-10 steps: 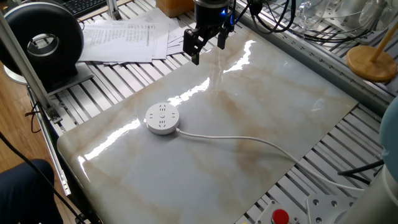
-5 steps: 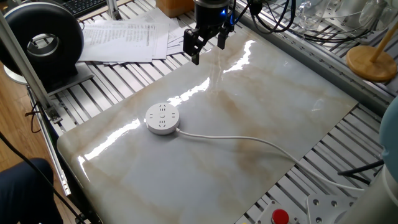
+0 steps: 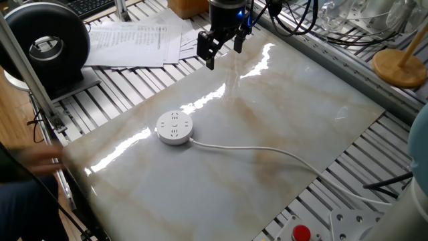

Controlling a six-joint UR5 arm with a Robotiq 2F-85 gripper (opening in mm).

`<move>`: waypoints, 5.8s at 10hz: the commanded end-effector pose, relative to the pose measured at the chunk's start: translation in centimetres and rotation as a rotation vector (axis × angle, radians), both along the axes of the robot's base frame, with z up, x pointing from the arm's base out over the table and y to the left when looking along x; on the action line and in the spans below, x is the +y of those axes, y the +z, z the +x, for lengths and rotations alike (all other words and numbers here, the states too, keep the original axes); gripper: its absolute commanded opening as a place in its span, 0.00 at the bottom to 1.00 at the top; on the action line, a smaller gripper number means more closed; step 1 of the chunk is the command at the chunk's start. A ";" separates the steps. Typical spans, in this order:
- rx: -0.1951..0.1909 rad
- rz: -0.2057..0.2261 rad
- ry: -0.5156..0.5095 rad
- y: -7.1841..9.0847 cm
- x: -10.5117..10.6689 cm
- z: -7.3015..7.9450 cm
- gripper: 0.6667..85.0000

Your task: Turn on the power strip by pressing the button

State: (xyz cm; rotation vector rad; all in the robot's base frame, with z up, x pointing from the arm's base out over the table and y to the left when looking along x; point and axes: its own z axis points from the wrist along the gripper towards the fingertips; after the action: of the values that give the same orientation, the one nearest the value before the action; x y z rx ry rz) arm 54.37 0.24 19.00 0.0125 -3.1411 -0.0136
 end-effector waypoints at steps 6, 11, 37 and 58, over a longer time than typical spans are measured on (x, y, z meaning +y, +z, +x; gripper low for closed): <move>-0.081 0.085 -0.165 -0.1 3.0 2.2 0.00; -0.098 0.142 -0.089 0.9 7.5 3.9 0.00; 0.050 -0.253 0.532 -10.1 3.3 2.9 0.00; 0.027 -0.350 0.796 -14.8 -1.1 3.9 0.00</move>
State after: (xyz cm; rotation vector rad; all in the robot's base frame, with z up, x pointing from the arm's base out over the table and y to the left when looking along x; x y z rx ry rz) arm 58.35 -2.29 4.17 1.2370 -2.8019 0.5446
